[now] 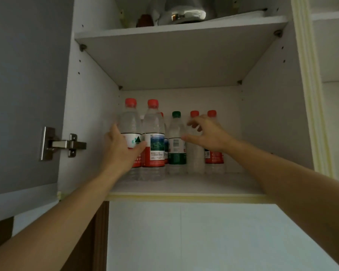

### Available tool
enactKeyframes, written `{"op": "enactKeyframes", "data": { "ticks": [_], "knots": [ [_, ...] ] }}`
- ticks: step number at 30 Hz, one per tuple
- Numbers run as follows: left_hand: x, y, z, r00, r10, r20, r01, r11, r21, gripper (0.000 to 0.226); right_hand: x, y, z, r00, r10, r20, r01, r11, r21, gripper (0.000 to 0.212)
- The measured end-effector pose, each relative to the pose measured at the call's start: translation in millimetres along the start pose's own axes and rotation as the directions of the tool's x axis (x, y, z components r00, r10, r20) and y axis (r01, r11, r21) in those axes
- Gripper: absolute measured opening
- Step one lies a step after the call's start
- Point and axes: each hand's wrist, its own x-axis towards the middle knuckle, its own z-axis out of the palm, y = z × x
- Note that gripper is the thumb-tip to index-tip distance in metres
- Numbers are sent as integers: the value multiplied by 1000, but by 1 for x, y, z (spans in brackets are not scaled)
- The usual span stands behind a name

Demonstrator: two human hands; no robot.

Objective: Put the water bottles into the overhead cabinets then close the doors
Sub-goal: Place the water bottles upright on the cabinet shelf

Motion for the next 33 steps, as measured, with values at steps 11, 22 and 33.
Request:
{"op": "enactKeyframes", "data": {
  "ticks": [11, 22, 33],
  "knots": [
    [-2, -7, -3, 998, -17, 56, 24, 992, -120, 89, 7, -87, 27, 950, 212, 227, -300, 820, 488, 96],
    [-3, -5, -3, 994, -30, 107, 43, 992, -119, 87, -2, -93, 32, 928, 245, 282, -356, 810, 466, 51],
    [-4, -5, -1, 979, 9, 204, 10, 996, -93, 90, -41, -18, -21, 868, 478, 134, -496, 846, 198, 57]
  ]
}}
